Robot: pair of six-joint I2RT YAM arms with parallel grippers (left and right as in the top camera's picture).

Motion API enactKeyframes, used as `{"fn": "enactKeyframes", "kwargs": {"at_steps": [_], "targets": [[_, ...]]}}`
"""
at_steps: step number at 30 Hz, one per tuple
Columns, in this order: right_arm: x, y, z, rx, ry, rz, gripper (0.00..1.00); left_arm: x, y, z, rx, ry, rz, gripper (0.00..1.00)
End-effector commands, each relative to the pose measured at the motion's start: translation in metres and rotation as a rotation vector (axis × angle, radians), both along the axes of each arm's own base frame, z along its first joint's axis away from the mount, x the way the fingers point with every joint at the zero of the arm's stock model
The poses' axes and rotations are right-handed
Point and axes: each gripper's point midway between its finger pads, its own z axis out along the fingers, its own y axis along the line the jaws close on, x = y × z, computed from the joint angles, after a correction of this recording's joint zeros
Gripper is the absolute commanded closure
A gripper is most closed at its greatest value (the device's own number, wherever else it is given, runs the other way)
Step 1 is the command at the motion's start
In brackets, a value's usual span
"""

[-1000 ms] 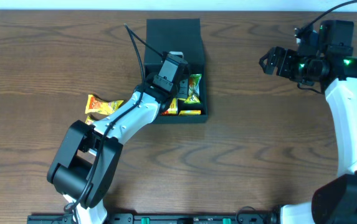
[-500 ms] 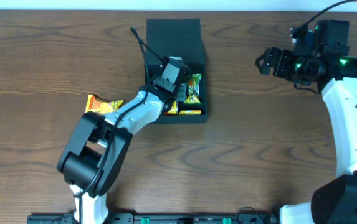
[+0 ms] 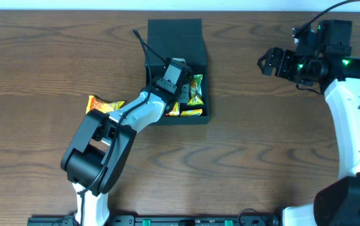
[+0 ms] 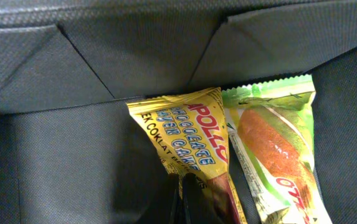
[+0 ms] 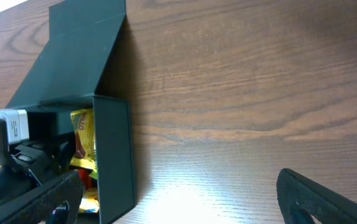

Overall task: Pack container
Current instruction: 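Release the Apollo packet in the box and withdraw the left gripper, then grasp the next yellow Apollo packet left of the box with the left gripper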

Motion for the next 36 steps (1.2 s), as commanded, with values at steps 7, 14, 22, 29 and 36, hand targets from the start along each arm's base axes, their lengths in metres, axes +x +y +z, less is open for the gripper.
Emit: {"fn": "enactKeyframes", "kwargs": {"at_steps": [7, 14, 22, 29, 36], "targets": [[0.000, 0.003, 0.000, -0.007, -0.005, 0.021, 0.01, 0.003, -0.001, 0.017, -0.005, -0.033, -0.020, 0.94], [-0.001, 0.004, -0.001, -0.019, -0.008, 0.039, 0.01, 0.006, 0.011, 0.077, -0.005, -0.141, 0.028, 0.94], [-0.001, 0.001, -0.002, -0.035, -0.008, 0.037, 0.01, -0.030, 0.050, 0.169, 0.012, -0.228, 0.106, 0.94], [-0.001, 0.000, -0.002, -0.044, -0.006, 0.039, 0.01, -0.082, 0.158, 0.164, 0.066, -0.086, 0.575, 0.94], [-0.001, 0.000, -0.002, -0.044, -0.007, 0.039, 0.01, -0.075, 0.178, 0.102, -0.183, -0.008, 0.708, 0.94]]}}
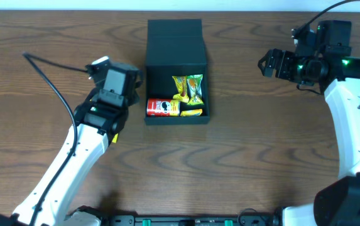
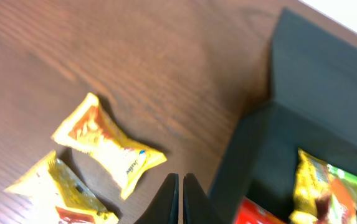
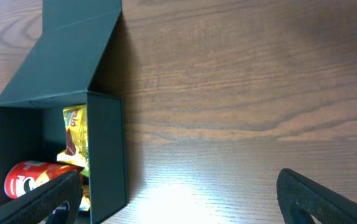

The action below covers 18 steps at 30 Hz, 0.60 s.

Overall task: Pack container
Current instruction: 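Grasp the next yellow Apollo packet left of the box with the left gripper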

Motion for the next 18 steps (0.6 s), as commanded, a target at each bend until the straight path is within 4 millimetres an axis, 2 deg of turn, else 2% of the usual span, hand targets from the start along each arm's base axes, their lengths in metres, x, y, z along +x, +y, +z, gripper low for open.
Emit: {"fn": "enactKeyframes", "kwargs": {"at_steps": [1, 3, 5, 6, 7, 8, 10, 18], "targets": [[0.000, 0.003, 0.000, -0.012, -0.007, 0.020, 0.01, -0.002, 0.005, -0.038, -0.159, 0.039, 0.081, 0.94], [0.001, 0.003, 0.000, -0.011, -0.009, 0.020, 0.01, -0.003, 0.020, -0.060, -0.224, 0.047, 0.189, 0.94], [0.001, 0.003, 0.000, -0.011, -0.009, 0.020, 0.01, -0.006, 0.029, -0.073, -0.243, 0.070, 0.261, 0.94], [0.001, 0.003, 0.000, -0.011, -0.009, 0.020, 0.01, -0.006, 0.030, -0.077, -0.245, 0.077, 0.272, 0.82], [0.001, 0.003, 0.000, -0.011, -0.009, 0.021, 0.01, -0.004, 0.033, -0.082, -0.231, 0.079, 0.286, 0.63], [0.000, 0.003, 0.000, -0.011, -0.008, 0.021, 0.01, -0.003, 0.036, -0.086, -0.213, 0.084, 0.298, 0.60], [0.000, 0.003, 0.000, -0.011, -0.008, 0.021, 0.01, -0.003, 0.039, -0.095, -0.202, 0.097, 0.326, 0.55], [0.001, 0.003, 0.001, -0.012, -0.012, 0.021, 0.01, 0.010, 0.039, -0.128, -0.227, 0.116, 0.366, 0.54]]}}
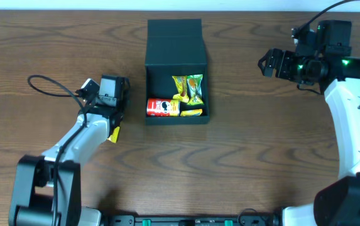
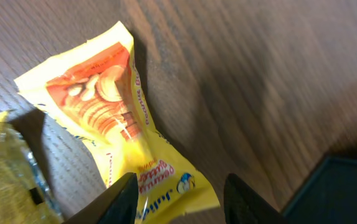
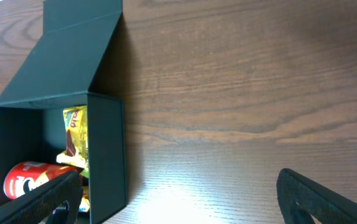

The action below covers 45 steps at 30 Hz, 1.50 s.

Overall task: Pack container
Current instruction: 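Grasp the next yellow Apollo packet left of the box with the left gripper, then lower the Apollo packet into the box and open the left gripper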

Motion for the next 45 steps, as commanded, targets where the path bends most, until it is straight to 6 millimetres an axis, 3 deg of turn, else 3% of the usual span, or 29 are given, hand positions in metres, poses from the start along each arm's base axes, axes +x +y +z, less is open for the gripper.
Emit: {"fn": "enactKeyframes", "kwargs": {"at_steps": [1, 8, 11, 14, 24, 29, 35, 39, 40, 42, 45], "targets": [[0.000, 0.003, 0.000, -0.010, -0.006, 0.018, 0.01, -0.001, 0.007, -0.012, -0.002, 0.023, 0.046, 0.54], [0.001, 0.003, 0.001, -0.010, -0.010, 0.018, 0.01, -0.008, 0.015, -0.026, -0.020, 0.078, 0.063, 0.57], [0.001, 0.003, 0.001, -0.010, -0.009, 0.019, 0.01, -0.008, 0.016, -0.027, -0.040, 0.082, 0.065, 0.83], [0.001, 0.003, 0.000, -0.010, -0.009, 0.018, 0.01, -0.009, 0.017, -0.027, -0.041, 0.085, 0.067, 0.94], [0.001, 0.003, 0.001, -0.007, -0.008, 0.015, 0.01, -0.004, 0.016, -0.023, -0.003, 0.071, 0.000, 0.94], [0.001, 0.003, 0.001, -0.004, -0.008, 0.010, 0.01, 0.010, 0.011, 0.004, 0.045, 0.011, -0.102, 0.94], [0.004, 0.003, 0.003, -0.006, -0.023, 0.009, 0.01, 0.029, -0.023, 0.062, 0.174, -0.130, -0.348, 0.94], [0.005, 0.003, 0.003, -0.006, -0.028, 0.009, 0.01, 0.037, -0.063, 0.103, 0.295, -0.259, -0.571, 0.94], [0.005, 0.003, 0.003, -0.006, -0.029, 0.009, 0.01, 0.037, -0.087, 0.118, 0.353, -0.311, -0.702, 0.94], [0.005, 0.003, 0.003, -0.005, -0.028, 0.009, 0.01, 0.034, -0.119, 0.127, 0.407, -0.356, -0.894, 0.94], [0.005, 0.003, 0.003, 0.000, -0.026, 0.000, 0.01, 0.029, -0.138, 0.128, 0.455, -0.368, -0.995, 0.94]]}}
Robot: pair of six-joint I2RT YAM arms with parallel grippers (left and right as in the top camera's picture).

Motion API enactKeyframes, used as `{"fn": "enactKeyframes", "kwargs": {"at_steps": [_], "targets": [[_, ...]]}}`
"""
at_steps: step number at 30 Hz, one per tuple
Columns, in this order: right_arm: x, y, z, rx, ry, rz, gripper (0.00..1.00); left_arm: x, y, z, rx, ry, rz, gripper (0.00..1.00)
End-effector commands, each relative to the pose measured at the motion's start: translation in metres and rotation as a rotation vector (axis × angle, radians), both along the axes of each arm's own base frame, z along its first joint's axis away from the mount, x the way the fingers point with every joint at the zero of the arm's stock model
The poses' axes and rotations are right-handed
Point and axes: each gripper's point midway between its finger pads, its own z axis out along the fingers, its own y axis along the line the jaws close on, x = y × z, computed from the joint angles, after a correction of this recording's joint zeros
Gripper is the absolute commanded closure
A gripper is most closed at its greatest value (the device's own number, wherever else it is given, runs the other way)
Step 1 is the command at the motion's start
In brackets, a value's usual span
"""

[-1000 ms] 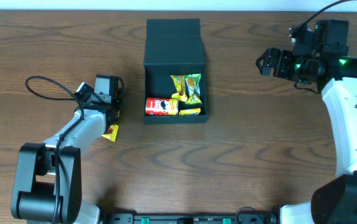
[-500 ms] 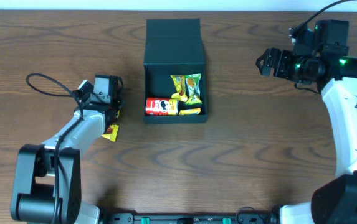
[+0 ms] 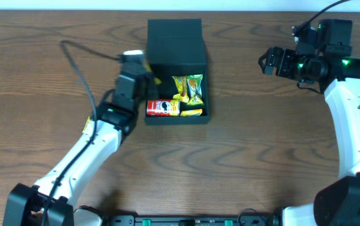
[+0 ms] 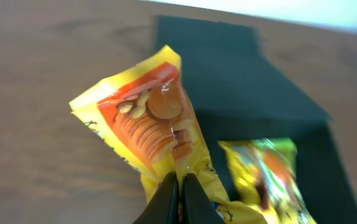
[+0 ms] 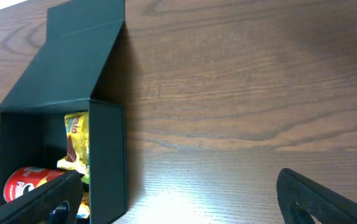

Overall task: Pack container
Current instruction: 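Lower the Apollo packet into the box and open the left gripper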

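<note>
The black box (image 3: 177, 120) stands open at the table's middle, its lid (image 3: 174, 41) folded back. Inside lie a red can (image 3: 162, 107), yellow and green packets (image 3: 189, 88) and another yellow packet (image 3: 191, 113). My left gripper (image 4: 180, 180) is shut on a yellow-and-orange biscuit packet (image 4: 150, 118), held in the air at the box's left wall; from overhead only a corner of that packet (image 3: 156, 80) shows. My right gripper (image 5: 184, 199) hangs open, far to the right of the box, with nothing in it.
A sliver of one more yellow packet (image 3: 90, 125) shows on the table beside my left arm. The left arm's cable (image 3: 79, 59) loops over the table left of the box. Bare wood lies right of the box.
My left gripper was open low over the biscuit packet on the table left of the box. Now it is shut on that packet, lifted, at the box's left wall. The right arm is unmoved.
First my left gripper was down inside the box by a yellow cake packet. Then it was outside, shut, above two packets lying left of the box. Then it stood open close over one of them, and now holds it at the box.
</note>
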Motion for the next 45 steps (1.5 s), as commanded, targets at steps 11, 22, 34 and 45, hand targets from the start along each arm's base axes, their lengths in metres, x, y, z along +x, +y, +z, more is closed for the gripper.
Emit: {"fn": "enactKeyframes", "kwargs": {"at_steps": [11, 22, 34, 45], "targets": [[-0.002, 0.003, -0.001, 0.013, 0.014, -0.014, 0.01, 0.001, -0.053, -0.029, 0.214, -0.009, -0.421, 0.94], [-0.002, 0.003, -0.002, 0.014, 0.018, -0.016, 0.01, 0.006, -0.053, -0.046, 0.227, 0.036, -0.412, 0.94], [-0.003, 0.001, -0.003, -0.002, 0.020, -0.019, 0.01, 0.013, -0.017, -0.036, 0.109, 0.078, -0.043, 0.86], [-0.007, -0.003, -0.007, -0.028, 0.043, -0.023, 0.01, -0.063, 0.075, -0.001, 0.022, 0.190, 0.501, 0.78]]}}
